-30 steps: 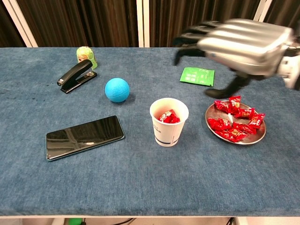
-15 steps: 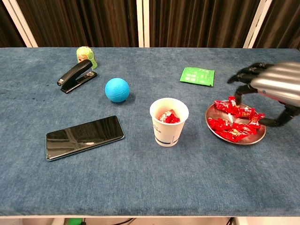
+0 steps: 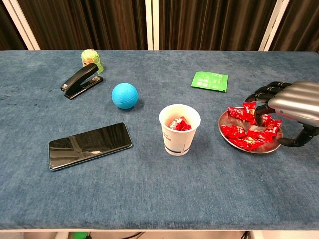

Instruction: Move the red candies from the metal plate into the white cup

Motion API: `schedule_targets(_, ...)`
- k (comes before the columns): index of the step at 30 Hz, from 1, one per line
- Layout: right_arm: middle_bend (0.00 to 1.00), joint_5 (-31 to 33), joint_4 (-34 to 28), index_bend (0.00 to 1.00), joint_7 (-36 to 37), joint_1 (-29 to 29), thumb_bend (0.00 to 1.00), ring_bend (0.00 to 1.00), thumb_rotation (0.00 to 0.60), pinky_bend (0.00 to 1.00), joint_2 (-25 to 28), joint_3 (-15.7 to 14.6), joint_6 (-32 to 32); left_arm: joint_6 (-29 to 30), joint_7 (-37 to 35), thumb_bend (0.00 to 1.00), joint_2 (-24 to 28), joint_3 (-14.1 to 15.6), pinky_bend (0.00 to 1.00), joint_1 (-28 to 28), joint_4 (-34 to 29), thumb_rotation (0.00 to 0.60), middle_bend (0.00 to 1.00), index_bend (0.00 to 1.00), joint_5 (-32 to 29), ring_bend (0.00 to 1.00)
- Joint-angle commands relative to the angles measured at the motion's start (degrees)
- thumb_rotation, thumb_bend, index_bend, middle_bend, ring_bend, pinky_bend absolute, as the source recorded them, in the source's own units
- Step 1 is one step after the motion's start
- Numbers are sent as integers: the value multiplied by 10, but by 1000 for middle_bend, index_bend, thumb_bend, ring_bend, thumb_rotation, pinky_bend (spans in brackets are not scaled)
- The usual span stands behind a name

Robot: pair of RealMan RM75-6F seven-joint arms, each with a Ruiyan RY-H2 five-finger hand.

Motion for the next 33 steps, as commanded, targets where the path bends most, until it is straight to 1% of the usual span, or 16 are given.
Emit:
schedule_targets(1,37,3,9,387,1,0,302,0,600,0,-10,3,-4,1,-1,45,1,0,232,0,0,600,129,162,0,111)
schedule_targets(8,37,0,19,389,2,2,302,0,600,0,-22,8,-7,-1,-3,44,1,-1,232,-1,1,600,128,162,-1,111)
schedule_targets(15,37,5,20,421,-5,3,314,0,600,0,-25,10,-9,-2,-5,44,1,-1,232,-1,4,600,129,162,-2,111)
schedule_targets(29,37,11,24,434,-12,6,317,0,600,0,-31,12,-16,-3,-5,44,-1,0,232,-1,6,600,128,162,-2,111)
schedule_targets(33,38,10,26,455,-11,6,325,0,600,0,-33,12,-17,-4,-5,44,-2,-1,232,-1,6,600,128,162,-3,111)
